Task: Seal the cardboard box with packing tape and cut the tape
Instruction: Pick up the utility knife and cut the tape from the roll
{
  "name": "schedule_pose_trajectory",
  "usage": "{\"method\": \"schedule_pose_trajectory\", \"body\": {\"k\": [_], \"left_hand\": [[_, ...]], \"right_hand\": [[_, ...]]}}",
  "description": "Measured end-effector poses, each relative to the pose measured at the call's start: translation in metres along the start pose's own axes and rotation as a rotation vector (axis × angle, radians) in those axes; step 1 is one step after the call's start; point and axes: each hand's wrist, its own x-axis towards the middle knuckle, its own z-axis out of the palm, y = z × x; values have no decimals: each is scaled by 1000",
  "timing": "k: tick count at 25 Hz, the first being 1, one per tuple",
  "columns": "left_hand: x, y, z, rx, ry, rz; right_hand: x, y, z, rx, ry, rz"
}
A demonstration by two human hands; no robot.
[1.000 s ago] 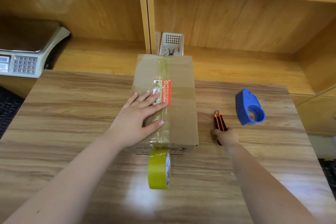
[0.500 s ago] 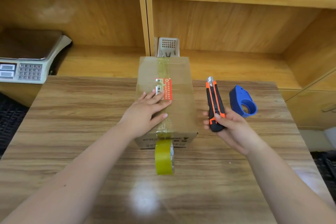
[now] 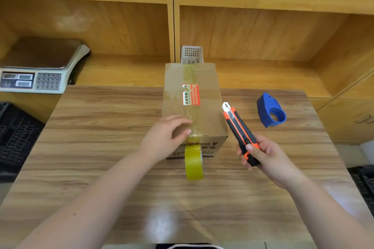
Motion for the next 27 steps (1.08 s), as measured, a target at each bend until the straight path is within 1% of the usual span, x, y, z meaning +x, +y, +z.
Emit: {"method": "schedule_pose_trajectory", "body": {"k": [4, 6, 7, 9, 10, 11, 12, 13, 14, 16, 18, 19, 21, 24, 27], "left_hand": [[-25, 9, 9, -107, 89, -103], [-37, 14, 18, -176, 172, -181], [-44, 20, 25, -234, 239, -242], [-56, 27, 40, -349, 336, -452], [-62, 26, 51, -404, 329, -590], [-65, 24, 62, -477, 277, -726], [-67, 24, 73, -560, 212, -831], [-67, 23, 84, -629, 162, -889], [-65, 24, 93, -676, 148, -914], [-60, 29, 102, -762, 186, -922], [-57, 31, 104, -874, 220, -929], [-58, 29, 103, -893, 213, -926], [-62, 20, 101, -817, 172, -892], [-66, 15, 93, -788, 150, -807], [-68, 18, 86, -803, 133, -760]], "right_hand": [[3, 4, 3, -140, 25, 35], [4, 5, 2, -184, 46, 59], [4, 5, 2, -202, 59, 71], [2, 6, 0, -227, 102, 88], [0, 6, -1, -236, 125, 86], [-1, 8, -1, -256, 142, 74], [-3, 10, -2, -291, 154, 56], [-4, 13, -3, -335, 164, 34], [-5, 14, -4, -380, 169, 13], [-6, 17, -4, -450, 164, -10], [-6, 16, -3, -490, 155, -14], [-5, 14, -1, -495, 142, -9], [-5, 9, 1, -517, 64, 7], [-7, 3, 0, -678, -65, -18], [-5, -1, -2, -888, -68, -124]]}}
